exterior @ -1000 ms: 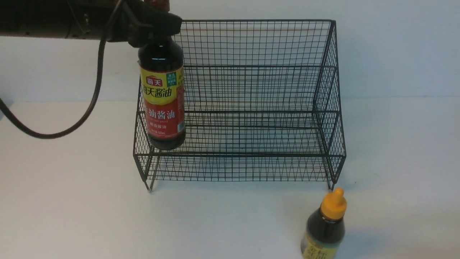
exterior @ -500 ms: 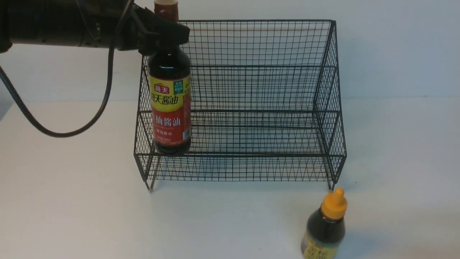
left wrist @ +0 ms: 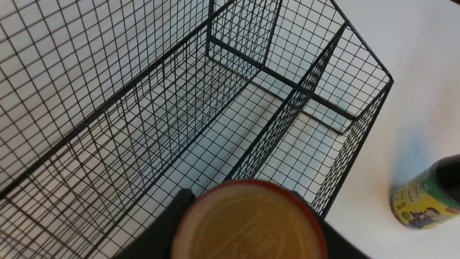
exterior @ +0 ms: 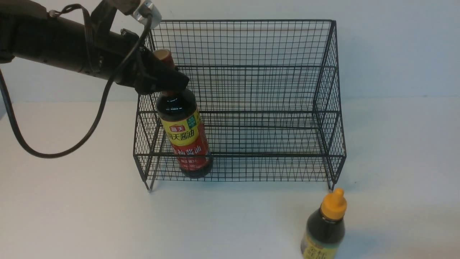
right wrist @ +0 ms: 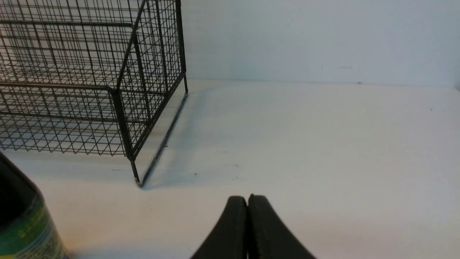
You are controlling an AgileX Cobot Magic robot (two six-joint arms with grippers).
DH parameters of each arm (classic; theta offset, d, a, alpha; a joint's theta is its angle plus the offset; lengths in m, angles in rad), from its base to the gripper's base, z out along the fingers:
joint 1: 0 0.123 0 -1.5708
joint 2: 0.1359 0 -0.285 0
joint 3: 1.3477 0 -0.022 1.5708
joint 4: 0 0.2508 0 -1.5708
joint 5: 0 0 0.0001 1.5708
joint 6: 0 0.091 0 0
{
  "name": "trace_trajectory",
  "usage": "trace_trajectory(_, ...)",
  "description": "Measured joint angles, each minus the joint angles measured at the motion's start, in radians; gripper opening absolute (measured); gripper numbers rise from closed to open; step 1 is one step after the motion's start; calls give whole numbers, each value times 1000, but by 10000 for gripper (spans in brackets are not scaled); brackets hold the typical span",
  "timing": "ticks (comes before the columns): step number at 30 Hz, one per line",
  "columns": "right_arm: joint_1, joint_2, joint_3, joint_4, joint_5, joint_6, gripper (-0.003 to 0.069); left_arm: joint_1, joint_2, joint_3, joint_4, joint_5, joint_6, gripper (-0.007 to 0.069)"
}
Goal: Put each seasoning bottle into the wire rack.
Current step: Use the left arm to put the condiment bottle back on the shelf
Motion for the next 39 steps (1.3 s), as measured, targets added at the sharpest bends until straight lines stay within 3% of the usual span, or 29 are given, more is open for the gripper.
trace_trajectory(26, 0, 0, 0, 0, 0, 0, -15, 0, 0, 0, -6, -8, -11, 272)
trace_trajectory(31, 0, 0, 0, 0, 0, 0, -15, 0, -7, -1, -89, 10, -28, 331)
trace_trajectory(39, 0, 0, 0, 0, 0, 0, -15, 2, -16, -3, -109, 26, -43, 398)
